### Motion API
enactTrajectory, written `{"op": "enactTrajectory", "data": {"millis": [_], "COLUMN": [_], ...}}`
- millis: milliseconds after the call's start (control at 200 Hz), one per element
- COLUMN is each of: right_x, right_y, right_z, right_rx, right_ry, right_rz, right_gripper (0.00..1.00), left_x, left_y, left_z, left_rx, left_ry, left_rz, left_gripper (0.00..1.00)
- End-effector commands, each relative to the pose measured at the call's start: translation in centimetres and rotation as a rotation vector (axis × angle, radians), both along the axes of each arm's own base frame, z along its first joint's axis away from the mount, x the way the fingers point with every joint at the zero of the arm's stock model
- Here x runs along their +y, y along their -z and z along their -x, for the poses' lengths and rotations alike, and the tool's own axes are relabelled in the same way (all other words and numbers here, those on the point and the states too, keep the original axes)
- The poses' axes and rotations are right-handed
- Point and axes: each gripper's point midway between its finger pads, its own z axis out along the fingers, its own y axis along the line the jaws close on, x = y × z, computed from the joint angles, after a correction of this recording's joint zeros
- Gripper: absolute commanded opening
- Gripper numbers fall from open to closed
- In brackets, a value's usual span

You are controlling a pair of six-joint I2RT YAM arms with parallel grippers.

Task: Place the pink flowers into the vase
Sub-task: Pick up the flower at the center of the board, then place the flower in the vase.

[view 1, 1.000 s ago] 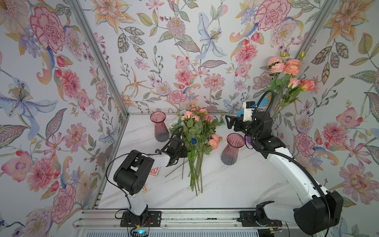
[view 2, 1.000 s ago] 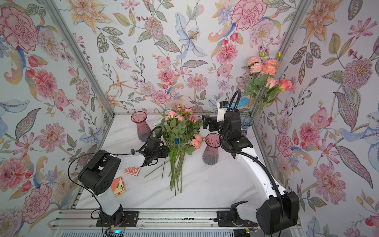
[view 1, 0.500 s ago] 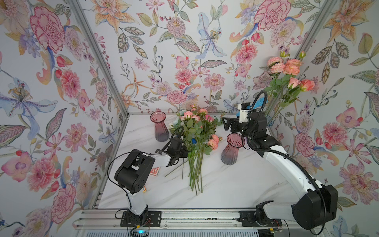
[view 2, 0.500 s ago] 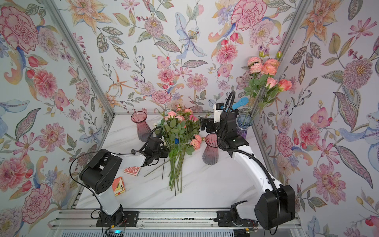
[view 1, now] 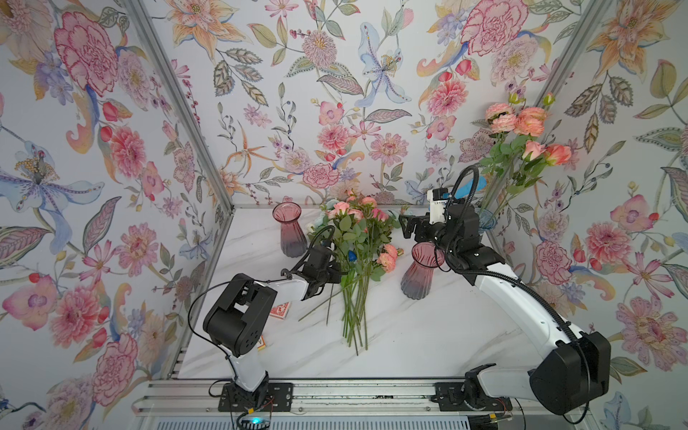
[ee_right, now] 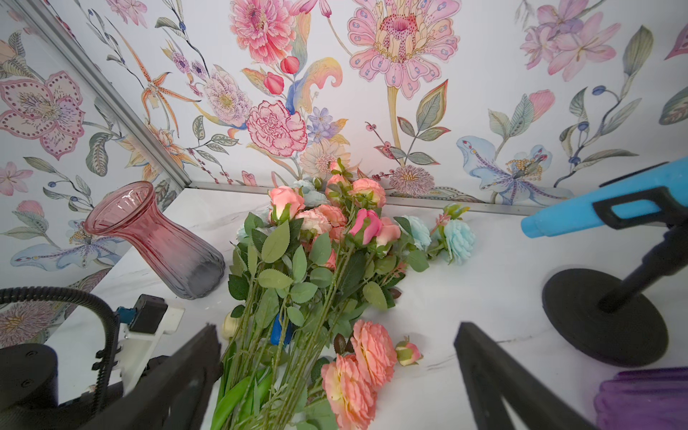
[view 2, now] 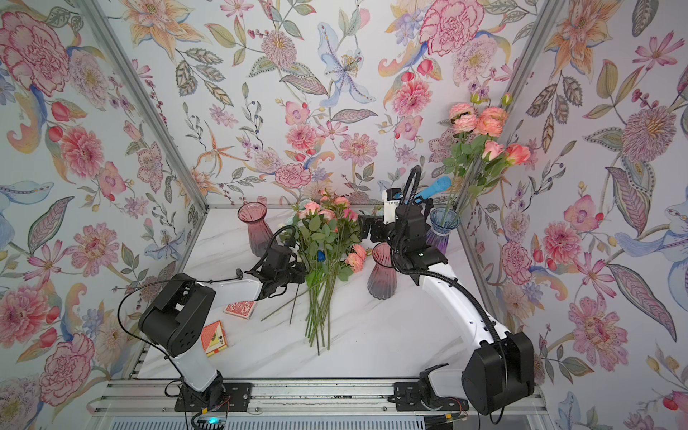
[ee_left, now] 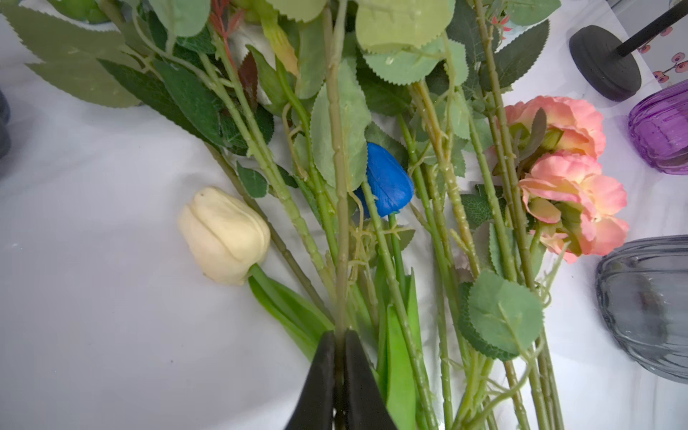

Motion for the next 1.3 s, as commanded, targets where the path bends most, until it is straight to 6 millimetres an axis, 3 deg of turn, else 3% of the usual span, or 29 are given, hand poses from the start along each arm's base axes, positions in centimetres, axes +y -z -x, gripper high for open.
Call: {"op": "enactTrajectory", "data": {"millis": [0, 170, 345, 620, 781, 811, 1026, 1291], "right_x": [0.7, 1.1, 1.7, 4.2, 6.8, 7.4, 12.1, 16.9], "right_y": [-1.4, -1.1, -0.8, -0.8, -0.8, -0.9, -1.3, -2.3], "right_z": [-0.4, -0.3, -0.3, -0.1, 0.3, 0.4, 1.1, 1.2], "right_rx": [-0.033, -0.026, -0.019, 0.028, 0.070, 0.078, 0.124, 0.115], "right_ry": [-0.014, -0.024, -0.036, -0.121, -0.208, -0.223, -0.349, -0.440], "right_rz": [-0.015, -0.015, -0.012, -0.041, -0.097, -0.108, -0.166, -0.188], "right_gripper": [0.99, 0.99, 0.99, 0.99, 1.00, 1.00, 1.00, 1.00], "left_x": [0.0, -0.1, -0.2, -0.1, 0.2, 0.4, 1.0, 0.6], "left_y": [-1.5, -2.1, -3.4, -7.4, -10.4, -12.4, -17.6, -19.2], "left_z": [-0.5, -0.8, -1.1, -1.6, -1.7, -1.5, -0.3, 0.8], "left_rx": [-0.028, -0.046, -0.080, -0.210, -0.324, -0.378, -0.563, -0.609], "left_ry": [0.020, 0.031, 0.041, 0.072, 0.058, 0.050, 0.046, 0.091], "left_rz": [0.003, -0.008, -0.007, -0.011, 0.015, 0.036, 0.097, 0.115], "left_gripper": [0.07, 0.00, 0.00, 0.00, 0.00, 0.00, 0.00, 0.00]}}
